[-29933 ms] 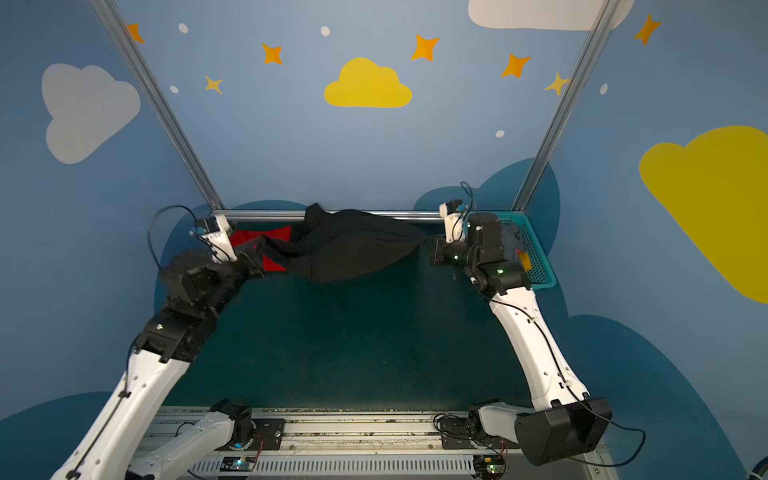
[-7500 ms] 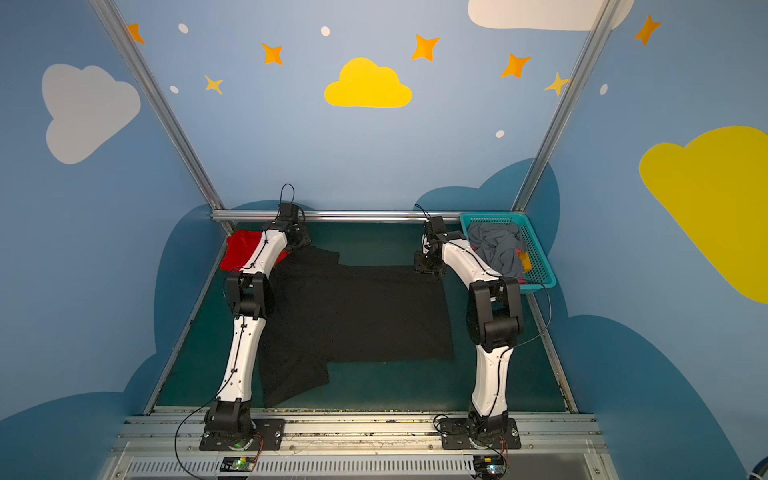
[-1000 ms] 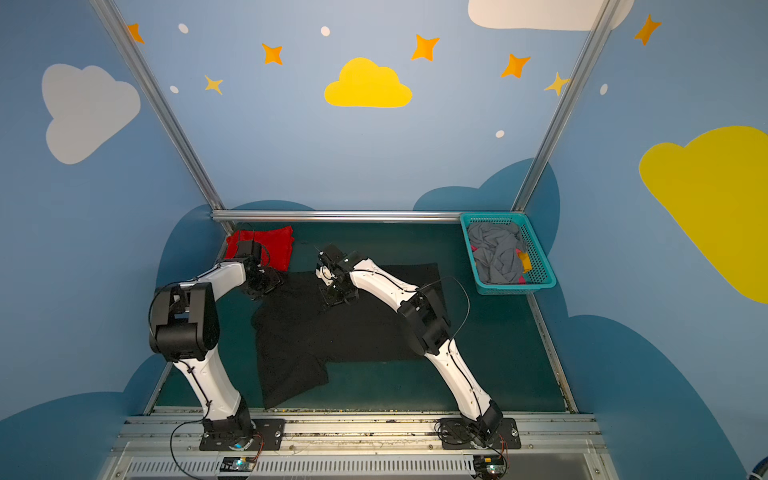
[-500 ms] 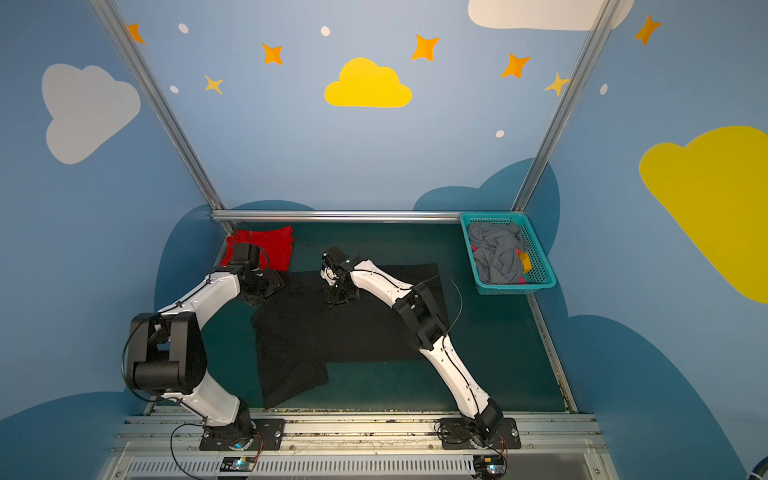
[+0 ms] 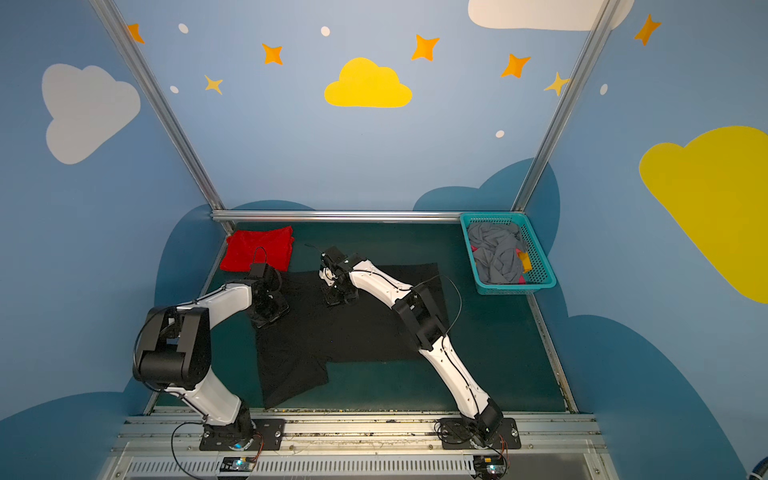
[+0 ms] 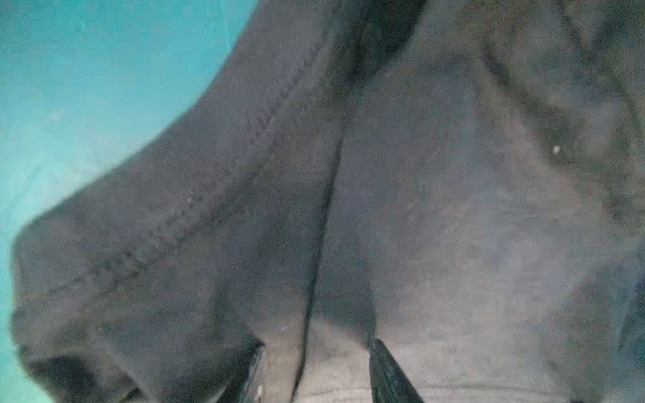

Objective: Fold and stack the t-shirts

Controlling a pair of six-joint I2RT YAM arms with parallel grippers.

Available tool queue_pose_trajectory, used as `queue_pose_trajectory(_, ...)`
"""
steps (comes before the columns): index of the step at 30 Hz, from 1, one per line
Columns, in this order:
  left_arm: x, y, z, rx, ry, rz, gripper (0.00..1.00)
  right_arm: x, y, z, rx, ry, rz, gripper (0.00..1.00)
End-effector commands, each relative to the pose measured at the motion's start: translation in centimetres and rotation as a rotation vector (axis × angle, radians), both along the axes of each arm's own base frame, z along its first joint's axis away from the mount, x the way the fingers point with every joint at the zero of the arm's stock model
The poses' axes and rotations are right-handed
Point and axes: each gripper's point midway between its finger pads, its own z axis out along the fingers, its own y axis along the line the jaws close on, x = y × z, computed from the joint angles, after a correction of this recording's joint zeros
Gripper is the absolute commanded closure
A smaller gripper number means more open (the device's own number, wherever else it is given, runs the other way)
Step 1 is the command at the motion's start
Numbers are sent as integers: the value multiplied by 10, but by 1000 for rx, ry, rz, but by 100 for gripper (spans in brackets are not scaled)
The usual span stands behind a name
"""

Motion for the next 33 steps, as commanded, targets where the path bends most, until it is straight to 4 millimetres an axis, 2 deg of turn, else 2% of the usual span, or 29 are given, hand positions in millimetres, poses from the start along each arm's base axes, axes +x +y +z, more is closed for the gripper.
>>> queue_pose_trajectory(1,-10,11,-30,57,102,14,53,-3,-4,22,-38,-48,33,98)
queue_pose_trajectory(7,-9,13,-31,73,127,18,54,-8,-12,21,-128,-98,75,97)
queue_pose_trajectory(11,-10,13,-31,72,137,16,54,-17,-13,19,-149,-92,105,85)
queue_pose_trajectory(15,-10,16,-28,90,141,18,57,-27,-12,20,-154,-80,139,80)
queue_pose_trajectory(21,-5,16,-21,88,120,17,66,-34,-15,27,-172,-93,176,74)
queue_pose_trajectory(23,-3,10,-20,61,112,12,65,-33,-16,30,-159,-87,169,73)
queue_pose_trajectory(27,-4,4,-19,23,104,8,55,-28,-19,38,-119,-74,140,73)
queue_pose_trajectory(31,-6,-4,-19,-8,97,0,54,-25,-24,44,-89,-70,111,73)
queue_pose_trajectory(33,-7,-7,-19,-16,98,-2,59,-23,-27,46,-84,-70,102,73)
